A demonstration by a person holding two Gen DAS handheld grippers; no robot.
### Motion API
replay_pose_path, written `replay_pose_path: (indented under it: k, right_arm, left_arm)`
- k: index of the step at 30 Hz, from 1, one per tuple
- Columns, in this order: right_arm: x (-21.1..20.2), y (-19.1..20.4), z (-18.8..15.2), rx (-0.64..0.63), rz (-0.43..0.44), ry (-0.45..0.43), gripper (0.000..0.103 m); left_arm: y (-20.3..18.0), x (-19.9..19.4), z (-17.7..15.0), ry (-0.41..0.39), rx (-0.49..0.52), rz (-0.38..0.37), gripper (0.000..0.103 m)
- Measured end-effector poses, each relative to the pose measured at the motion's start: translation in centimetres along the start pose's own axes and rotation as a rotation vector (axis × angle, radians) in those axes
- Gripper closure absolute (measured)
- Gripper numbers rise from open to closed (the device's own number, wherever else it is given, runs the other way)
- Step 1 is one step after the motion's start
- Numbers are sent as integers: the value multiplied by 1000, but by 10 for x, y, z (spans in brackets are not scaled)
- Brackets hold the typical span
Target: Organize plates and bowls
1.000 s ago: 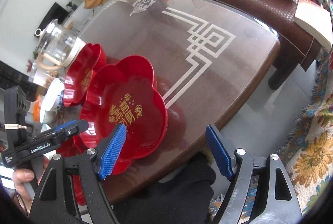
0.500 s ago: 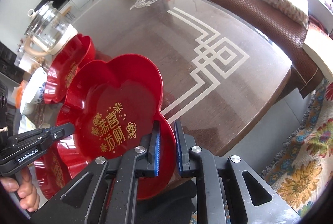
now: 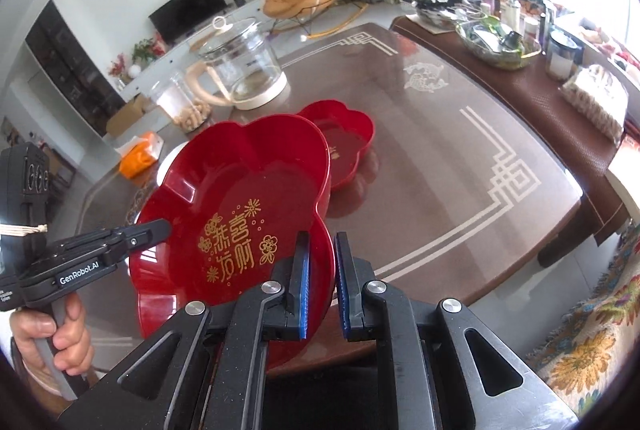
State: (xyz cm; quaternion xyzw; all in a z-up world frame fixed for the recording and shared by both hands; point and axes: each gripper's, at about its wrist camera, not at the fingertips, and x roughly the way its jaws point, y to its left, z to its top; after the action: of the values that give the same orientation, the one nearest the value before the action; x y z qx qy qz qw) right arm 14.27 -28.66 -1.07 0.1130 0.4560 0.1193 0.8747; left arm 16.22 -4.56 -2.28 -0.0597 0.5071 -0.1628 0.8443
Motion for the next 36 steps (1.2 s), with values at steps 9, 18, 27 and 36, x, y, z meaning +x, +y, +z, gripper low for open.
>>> replay_pose_path:
  k: [9,18,27,36]
  right_arm:
    - [60,14,-35,-16,-13,103,89]
    - [98,4,-49,15,-25,143,89]
    - [97,11,-54,-33,-65,104,87]
    - [100,14,-48,-66,-95,72,82]
  left_arm:
    - [33,38,-43,65,-51,56,97]
    - [35,61,-49,92,-28,110,95]
    - [25,63,-54,82,63,191,91]
    - [12,51,-71,114,130,192,83]
